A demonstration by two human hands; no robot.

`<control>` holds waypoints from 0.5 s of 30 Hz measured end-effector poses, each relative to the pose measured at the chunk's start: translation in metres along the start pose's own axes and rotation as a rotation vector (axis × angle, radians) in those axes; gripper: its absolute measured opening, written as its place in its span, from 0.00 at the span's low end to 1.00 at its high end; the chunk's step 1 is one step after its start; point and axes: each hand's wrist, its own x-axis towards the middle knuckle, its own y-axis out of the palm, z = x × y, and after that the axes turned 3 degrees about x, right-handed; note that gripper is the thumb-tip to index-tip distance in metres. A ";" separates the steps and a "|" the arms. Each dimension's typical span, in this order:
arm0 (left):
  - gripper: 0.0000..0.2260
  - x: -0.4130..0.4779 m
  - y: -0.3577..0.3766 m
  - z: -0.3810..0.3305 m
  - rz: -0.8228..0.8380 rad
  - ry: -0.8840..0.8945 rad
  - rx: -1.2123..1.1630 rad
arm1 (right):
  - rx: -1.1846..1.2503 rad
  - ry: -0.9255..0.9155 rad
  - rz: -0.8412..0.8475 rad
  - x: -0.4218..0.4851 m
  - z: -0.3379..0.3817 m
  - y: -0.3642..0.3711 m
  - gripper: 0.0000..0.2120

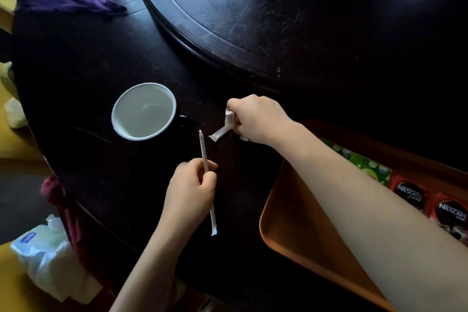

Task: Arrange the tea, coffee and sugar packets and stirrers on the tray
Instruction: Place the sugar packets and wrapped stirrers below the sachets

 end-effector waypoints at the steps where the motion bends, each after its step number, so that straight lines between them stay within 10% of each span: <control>1: 0.09 -0.001 -0.001 -0.001 -0.002 -0.019 -0.066 | -0.011 -0.003 0.041 0.002 0.000 -0.003 0.10; 8: 0.10 -0.002 -0.002 -0.007 0.001 -0.154 -0.492 | 0.007 -0.076 0.131 0.000 -0.003 -0.008 0.06; 15: 0.12 0.004 0.004 -0.030 0.064 -0.172 -0.981 | 0.751 0.107 -0.228 -0.034 0.011 -0.026 0.08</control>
